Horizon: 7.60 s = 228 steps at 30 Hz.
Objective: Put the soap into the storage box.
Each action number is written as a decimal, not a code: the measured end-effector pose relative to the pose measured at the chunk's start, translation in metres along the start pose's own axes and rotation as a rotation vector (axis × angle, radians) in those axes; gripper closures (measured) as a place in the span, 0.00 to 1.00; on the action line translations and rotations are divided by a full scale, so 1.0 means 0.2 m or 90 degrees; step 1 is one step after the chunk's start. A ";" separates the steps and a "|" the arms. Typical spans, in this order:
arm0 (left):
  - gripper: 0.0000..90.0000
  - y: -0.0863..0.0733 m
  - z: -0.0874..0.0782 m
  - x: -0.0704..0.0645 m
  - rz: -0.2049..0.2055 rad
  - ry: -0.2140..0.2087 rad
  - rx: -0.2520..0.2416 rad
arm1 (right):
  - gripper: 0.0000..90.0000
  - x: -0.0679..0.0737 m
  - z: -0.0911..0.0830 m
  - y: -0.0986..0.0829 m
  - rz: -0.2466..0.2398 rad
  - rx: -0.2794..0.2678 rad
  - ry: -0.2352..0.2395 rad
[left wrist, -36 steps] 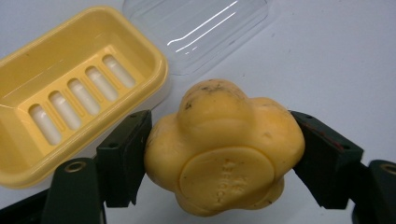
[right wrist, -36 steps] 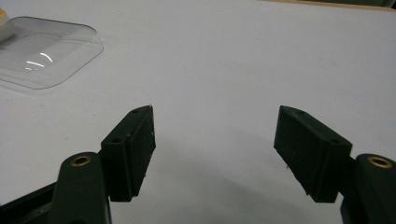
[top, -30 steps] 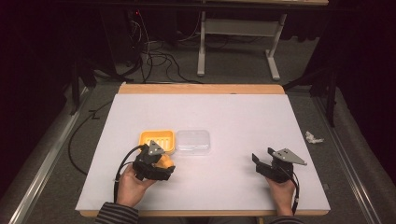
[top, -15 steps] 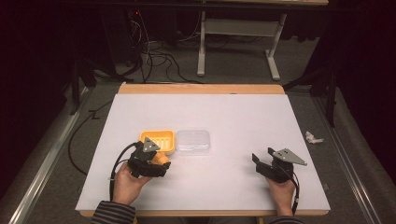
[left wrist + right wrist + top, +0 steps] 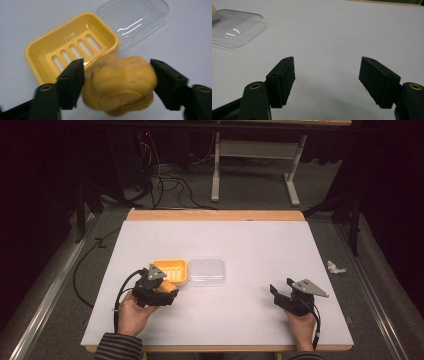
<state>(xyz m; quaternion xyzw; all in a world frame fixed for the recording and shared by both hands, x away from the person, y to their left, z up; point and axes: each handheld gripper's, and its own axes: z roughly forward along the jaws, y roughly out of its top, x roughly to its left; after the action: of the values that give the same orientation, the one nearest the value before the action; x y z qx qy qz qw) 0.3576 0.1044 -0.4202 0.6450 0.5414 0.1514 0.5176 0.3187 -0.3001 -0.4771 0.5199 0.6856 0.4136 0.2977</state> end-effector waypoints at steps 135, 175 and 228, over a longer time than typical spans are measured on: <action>0.43 0.14 0.41 0.15 -0.016 0.088 -0.020 | 0.33 -0.01 -0.01 0.00 0.000 -0.007 0.001; 0.35 0.18 0.35 0.14 -0.043 0.078 -0.066 | 0.33 -0.01 -0.01 0.00 0.001 -0.007 0.001; 0.34 0.11 0.08 -0.09 -0.059 -0.044 -0.120 | 0.33 0.00 0.00 0.00 -0.004 -0.002 0.001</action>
<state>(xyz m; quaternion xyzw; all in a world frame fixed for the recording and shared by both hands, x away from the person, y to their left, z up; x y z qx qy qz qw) 0.3748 0.0842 -0.4024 0.5726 0.5359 0.1551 0.6007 0.3185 -0.3003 -0.4771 0.5169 0.6870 0.4140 0.2990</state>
